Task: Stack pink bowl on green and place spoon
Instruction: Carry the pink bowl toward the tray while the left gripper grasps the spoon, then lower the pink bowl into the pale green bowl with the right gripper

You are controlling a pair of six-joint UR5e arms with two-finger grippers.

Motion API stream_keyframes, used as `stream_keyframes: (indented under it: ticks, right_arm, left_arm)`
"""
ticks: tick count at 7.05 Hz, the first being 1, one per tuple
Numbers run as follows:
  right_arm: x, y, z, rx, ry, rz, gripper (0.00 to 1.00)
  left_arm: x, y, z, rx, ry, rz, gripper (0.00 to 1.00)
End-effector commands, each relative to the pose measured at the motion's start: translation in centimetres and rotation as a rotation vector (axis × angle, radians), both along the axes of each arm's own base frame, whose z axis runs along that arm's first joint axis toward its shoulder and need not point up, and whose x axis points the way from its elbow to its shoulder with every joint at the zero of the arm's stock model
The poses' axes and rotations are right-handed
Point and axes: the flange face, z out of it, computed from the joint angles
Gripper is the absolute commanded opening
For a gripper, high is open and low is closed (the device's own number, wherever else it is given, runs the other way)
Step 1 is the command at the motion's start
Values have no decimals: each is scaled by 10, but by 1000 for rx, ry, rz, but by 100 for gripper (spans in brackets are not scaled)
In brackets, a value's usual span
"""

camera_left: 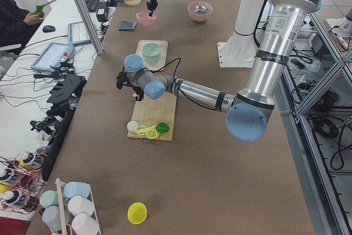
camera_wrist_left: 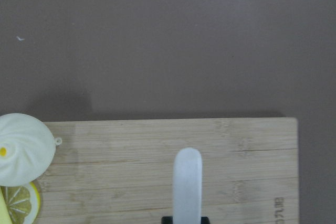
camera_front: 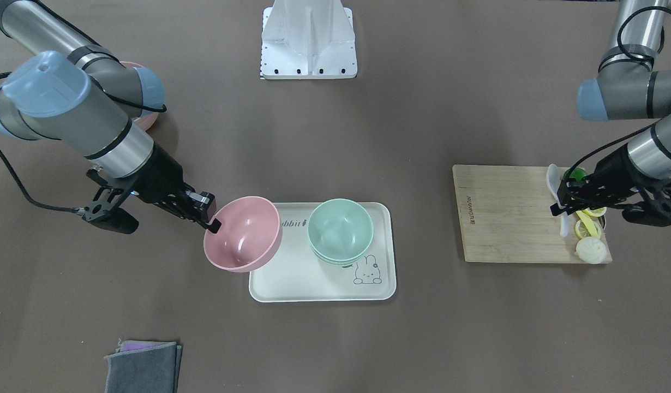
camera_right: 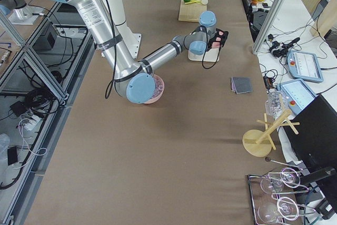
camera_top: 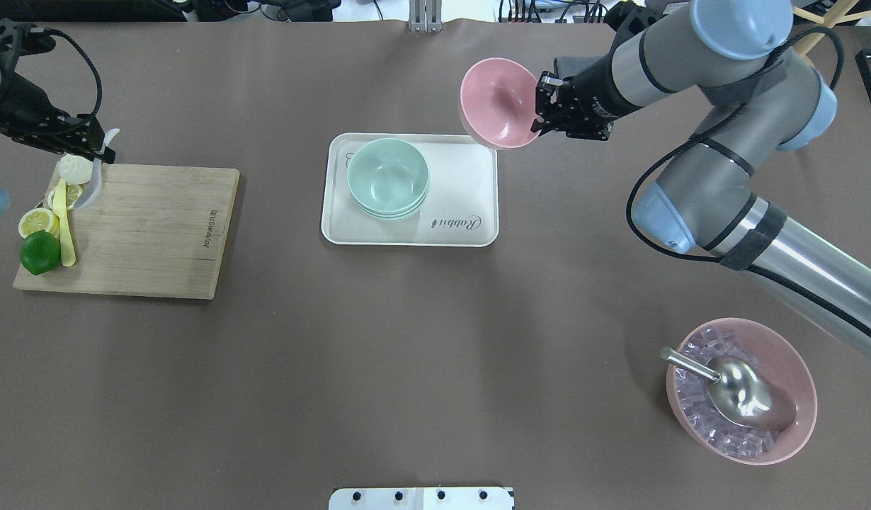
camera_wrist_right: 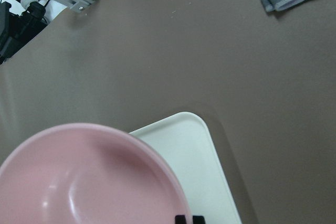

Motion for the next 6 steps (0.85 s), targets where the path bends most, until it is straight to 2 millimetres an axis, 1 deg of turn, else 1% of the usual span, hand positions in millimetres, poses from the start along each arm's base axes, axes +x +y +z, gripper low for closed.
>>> stream_keyframes:
  ticks: [1, 2, 3, 4, 5, 6]
  right_arm:
    - [-57, 12, -43, 5, -22, 33, 0]
    - [-90, 7, -62, 12, -12, 55, 0]
    - [-113, -1, -76, 5, -4, 63, 0]
    - [-126, 5, -83, -6, -12, 54, 0]
    - [-138, 15, -84, -12, -13, 39, 0]
    - [-143, 21, -83, -23, -16, 34, 0]
  left_arm:
    - [-9, 0, -6, 2, 17, -4, 0]
    - [-9, 0, -6, 2, 17, -4, 0]
    - [-8, -1, -4, 0, 15, -3, 0]
    - [-9, -1, -4, 1, 14, -4, 0]
    - [-8, -1, -3, -2, 14, -3, 0]
    - [-8, -2, -1, -5, 12, -4, 0]
